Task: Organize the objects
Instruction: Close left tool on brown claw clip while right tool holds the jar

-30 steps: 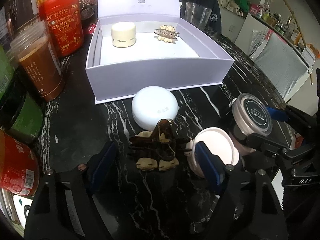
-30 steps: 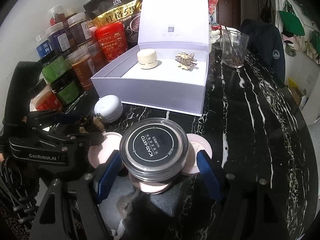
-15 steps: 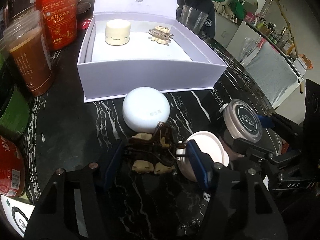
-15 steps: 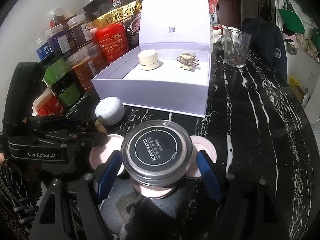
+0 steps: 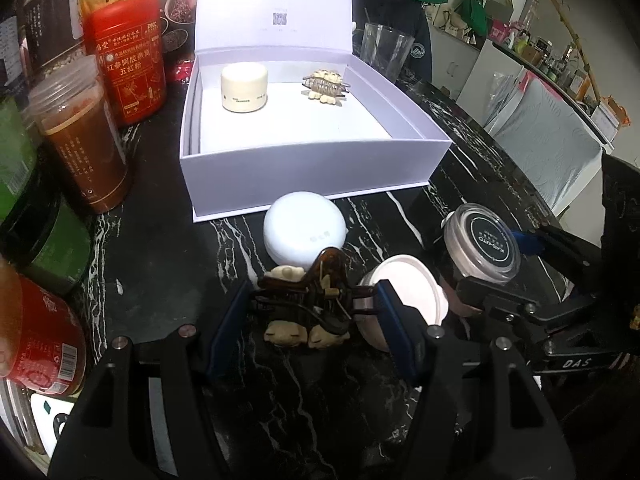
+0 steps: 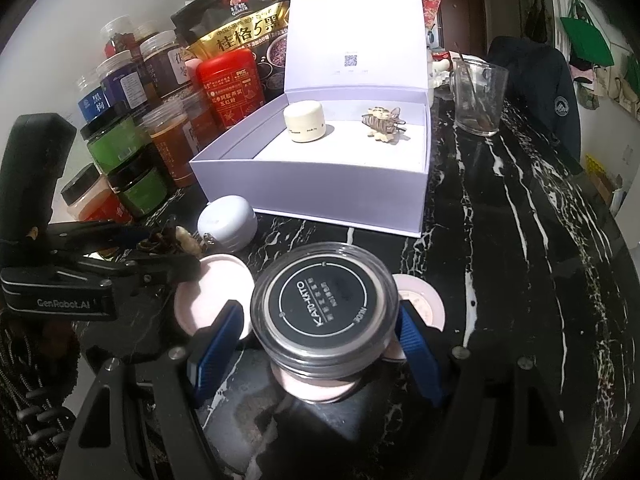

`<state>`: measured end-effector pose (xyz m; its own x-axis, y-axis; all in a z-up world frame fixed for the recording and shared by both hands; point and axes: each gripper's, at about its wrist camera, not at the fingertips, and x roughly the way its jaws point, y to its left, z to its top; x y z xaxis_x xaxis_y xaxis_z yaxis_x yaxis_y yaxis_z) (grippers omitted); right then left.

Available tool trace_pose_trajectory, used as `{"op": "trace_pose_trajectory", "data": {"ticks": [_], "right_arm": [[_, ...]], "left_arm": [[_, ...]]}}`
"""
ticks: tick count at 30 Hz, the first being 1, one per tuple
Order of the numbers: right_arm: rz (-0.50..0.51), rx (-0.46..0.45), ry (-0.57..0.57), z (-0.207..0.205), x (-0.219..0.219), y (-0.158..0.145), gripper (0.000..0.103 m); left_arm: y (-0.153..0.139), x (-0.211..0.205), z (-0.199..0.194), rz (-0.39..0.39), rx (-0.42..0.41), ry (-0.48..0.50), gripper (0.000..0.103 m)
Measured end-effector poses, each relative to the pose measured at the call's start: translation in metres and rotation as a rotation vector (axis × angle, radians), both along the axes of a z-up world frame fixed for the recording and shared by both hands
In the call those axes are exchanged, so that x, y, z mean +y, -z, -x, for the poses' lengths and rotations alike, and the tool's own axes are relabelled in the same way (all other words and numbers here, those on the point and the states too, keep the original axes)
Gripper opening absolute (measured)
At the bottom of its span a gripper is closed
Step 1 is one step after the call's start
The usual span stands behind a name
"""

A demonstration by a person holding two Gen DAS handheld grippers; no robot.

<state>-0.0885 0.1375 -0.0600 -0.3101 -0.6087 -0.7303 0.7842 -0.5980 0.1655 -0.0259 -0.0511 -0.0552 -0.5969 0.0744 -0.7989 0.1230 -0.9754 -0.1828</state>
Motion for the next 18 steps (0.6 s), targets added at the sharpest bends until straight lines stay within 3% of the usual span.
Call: {"op": "trace_pose_trajectory", "data": {"ticks": [4, 7, 18], "right_arm": [[0.006, 0.003, 0.001, -0.0001, -0.0002, 0.0001, 0.078], [0.021, -0.002, 0.002, 0.0008, 0.0016, 0.0006, 0.071], [0.043, -0.016, 0.009, 0.0012, 0.0055, 0.0008, 0.07]], "left_arm": [[0.0016, -0.0016, -0.0006, -0.011, -0.005, -0.005, 0.062], [0.0036, -0.0019, -0.0001, -0.015, -0.012, -0.003, 0.062], [0.0088, -0.0013, -0.0001, -0.029, -0.032, -0.014, 0.063]]}}
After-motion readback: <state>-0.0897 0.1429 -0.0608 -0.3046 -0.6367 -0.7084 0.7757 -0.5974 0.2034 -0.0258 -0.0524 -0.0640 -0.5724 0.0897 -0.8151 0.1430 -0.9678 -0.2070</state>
